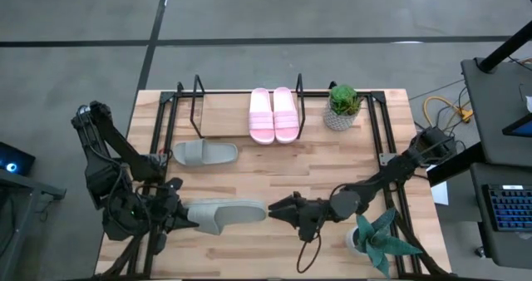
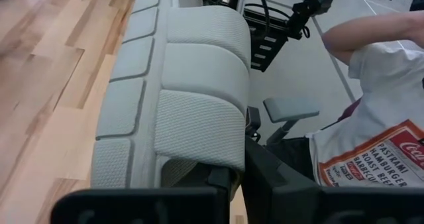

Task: Pick and place slides into the shelf
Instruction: Put the bottom gray slide on the shelf

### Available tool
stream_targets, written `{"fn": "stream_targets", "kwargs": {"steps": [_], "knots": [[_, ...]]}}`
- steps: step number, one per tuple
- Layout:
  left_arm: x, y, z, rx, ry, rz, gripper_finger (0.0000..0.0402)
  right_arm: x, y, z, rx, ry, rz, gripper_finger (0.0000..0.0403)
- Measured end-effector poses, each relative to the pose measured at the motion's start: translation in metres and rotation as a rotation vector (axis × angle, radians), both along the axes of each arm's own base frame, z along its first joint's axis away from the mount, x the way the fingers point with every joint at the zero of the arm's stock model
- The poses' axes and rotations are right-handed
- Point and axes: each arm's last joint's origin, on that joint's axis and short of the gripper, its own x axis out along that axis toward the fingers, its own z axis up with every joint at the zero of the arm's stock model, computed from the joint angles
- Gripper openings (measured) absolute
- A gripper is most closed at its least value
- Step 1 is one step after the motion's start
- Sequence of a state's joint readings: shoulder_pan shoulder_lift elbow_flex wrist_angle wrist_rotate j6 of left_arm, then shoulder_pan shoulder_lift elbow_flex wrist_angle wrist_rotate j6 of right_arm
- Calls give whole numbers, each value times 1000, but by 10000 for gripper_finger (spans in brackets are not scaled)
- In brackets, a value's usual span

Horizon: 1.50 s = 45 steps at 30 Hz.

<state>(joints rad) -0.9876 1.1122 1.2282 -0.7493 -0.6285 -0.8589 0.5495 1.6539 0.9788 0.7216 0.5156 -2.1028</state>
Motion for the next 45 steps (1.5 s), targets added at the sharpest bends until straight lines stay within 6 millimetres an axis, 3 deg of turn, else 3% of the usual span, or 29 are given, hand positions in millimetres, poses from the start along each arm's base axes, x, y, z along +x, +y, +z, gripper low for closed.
{"fn": "stream_targets", "kwargs": {"steps": [10, 21, 31, 36, 45], "knots": [[3, -1, -1, -2, 0, 5, 0, 6, 5, 19, 17, -33, 33, 228], [4, -2, -2, -1, 15, -4, 0, 26, 18, 18, -20, 26, 52, 228], [5, -2, -2, -7, 15, -5, 0, 45, 26, 24, 84, 30, 40, 226], [5, -2, -2, -6, 16, -5, 0, 45, 26, 25, 129, 33, 41, 199], [6, -1, -3, -2, 11, 8, 0, 45, 25, 19, 215, 58, 41, 108]]}}
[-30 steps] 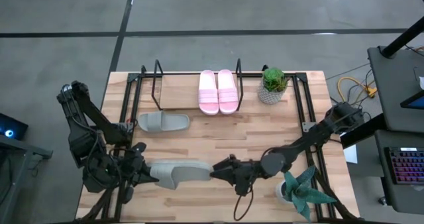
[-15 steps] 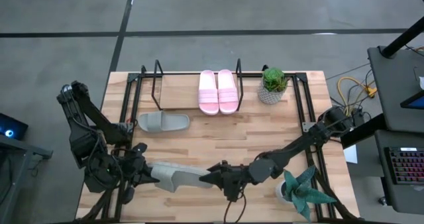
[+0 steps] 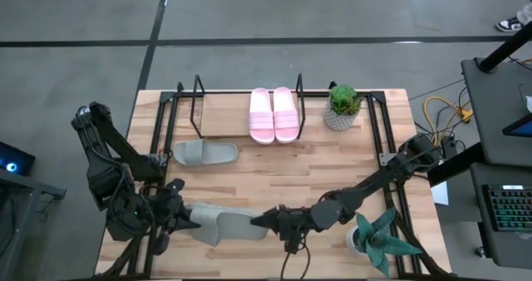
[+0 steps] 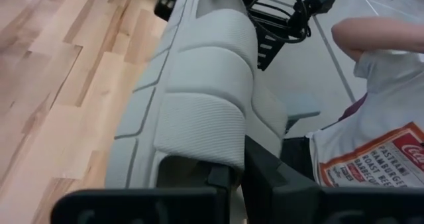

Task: Pick and place slides into the shelf
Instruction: Put the bottom gray slide on the shelf

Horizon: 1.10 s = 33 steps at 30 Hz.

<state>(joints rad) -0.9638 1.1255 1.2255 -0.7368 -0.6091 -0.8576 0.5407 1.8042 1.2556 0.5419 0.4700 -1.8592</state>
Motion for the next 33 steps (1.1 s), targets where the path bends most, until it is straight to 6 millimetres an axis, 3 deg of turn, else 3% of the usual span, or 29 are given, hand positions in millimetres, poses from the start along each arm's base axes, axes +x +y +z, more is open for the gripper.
{"fn": "stream_targets", "kwargs": {"steps": [5, 8, 18, 22, 33], "knots": [[1, 1, 0, 4, -2, 12, 13, 0, -1, -1, 20, 12, -22, 56], [2, 3, -1, 38, -10, 15, 37, 0, -1, -2, 45, 18, -29, 54], [4, 4, -5, 172, -43, -5, 188, -5, -2, -9, 100, 46, -167, 51], [3, 4, -10, 221, -35, -29, 228, -11, -4, -10, 154, 91, -215, 50], [0, 8, -12, 241, -22, -34, 244, -32, -20, 6, 467, 127, -303, 49]]}}
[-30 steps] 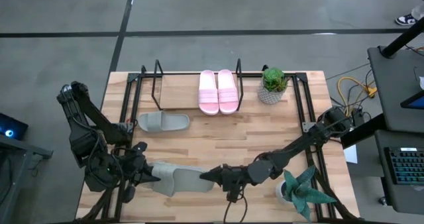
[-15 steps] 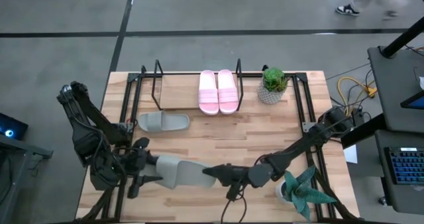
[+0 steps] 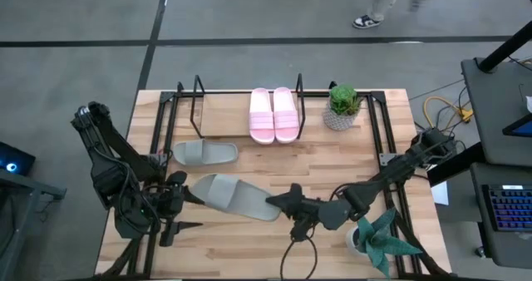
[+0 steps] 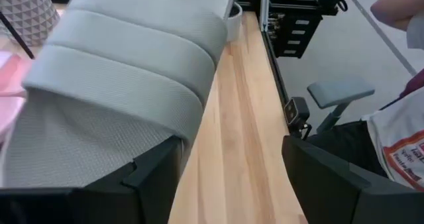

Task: Pick and place slides into the shelf
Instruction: Put the bottom gray slide on the shelf

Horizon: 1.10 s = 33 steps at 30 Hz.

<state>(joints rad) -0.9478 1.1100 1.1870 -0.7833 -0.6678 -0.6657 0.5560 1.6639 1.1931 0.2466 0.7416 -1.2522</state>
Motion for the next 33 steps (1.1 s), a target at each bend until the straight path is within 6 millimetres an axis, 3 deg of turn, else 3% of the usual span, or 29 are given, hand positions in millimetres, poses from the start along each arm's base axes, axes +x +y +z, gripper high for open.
{"fn": "stream_targets", "kwargs": {"steps": [4, 11, 20, 26, 33], "knots": [[-1, 3, -1, 86, -18, 11, 244, -6, -5, 4, 135, -15, -42, 49], [4, 3, 0, 388, -119, 58, 244, -13, -12, 13, 252, -102, -191, 49], [23, -13, -14, 966, -167, 164, 244, -17, -19, 18, 334, -164, -293, 49], [44, -26, -25, 1106, -133, 172, 244, -15, -23, 18, 362, -181, -323, 48], [54, -17, -34, 1228, -76, 253, 244, -16, -22, 18, 384, -187, -324, 47]]}}
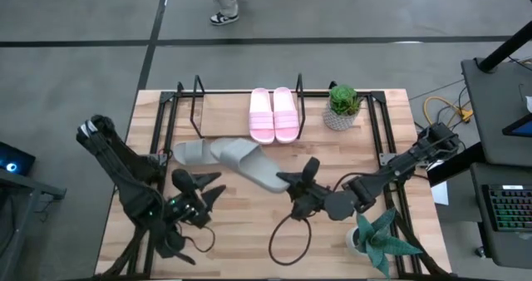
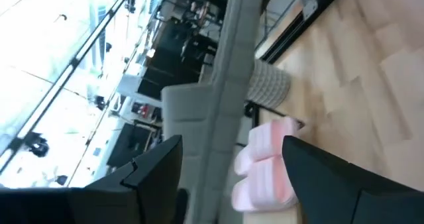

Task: Pick and place slides into the shelf
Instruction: Put the bottom gray slide on the shelf

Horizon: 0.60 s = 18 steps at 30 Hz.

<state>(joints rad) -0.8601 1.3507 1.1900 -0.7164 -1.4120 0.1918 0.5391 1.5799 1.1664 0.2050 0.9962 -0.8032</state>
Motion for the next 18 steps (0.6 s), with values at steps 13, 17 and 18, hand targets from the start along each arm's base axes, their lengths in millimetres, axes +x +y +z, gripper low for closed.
{"fn": "stream_targets", "kwargs": {"steps": [13, 17, 18], "knots": [[1, 40, 8, -81, 28, 64, 244, -5, 9, 0, -40, 12, -3, 47], [7, 39, 4, -71, 39, 74, 244, -5, 8, 1, -46, 12, -19, 47], [9, 37, 2, -65, 44, 76, 244, -5, 8, 1, -46, 12, -22, 47]]}}
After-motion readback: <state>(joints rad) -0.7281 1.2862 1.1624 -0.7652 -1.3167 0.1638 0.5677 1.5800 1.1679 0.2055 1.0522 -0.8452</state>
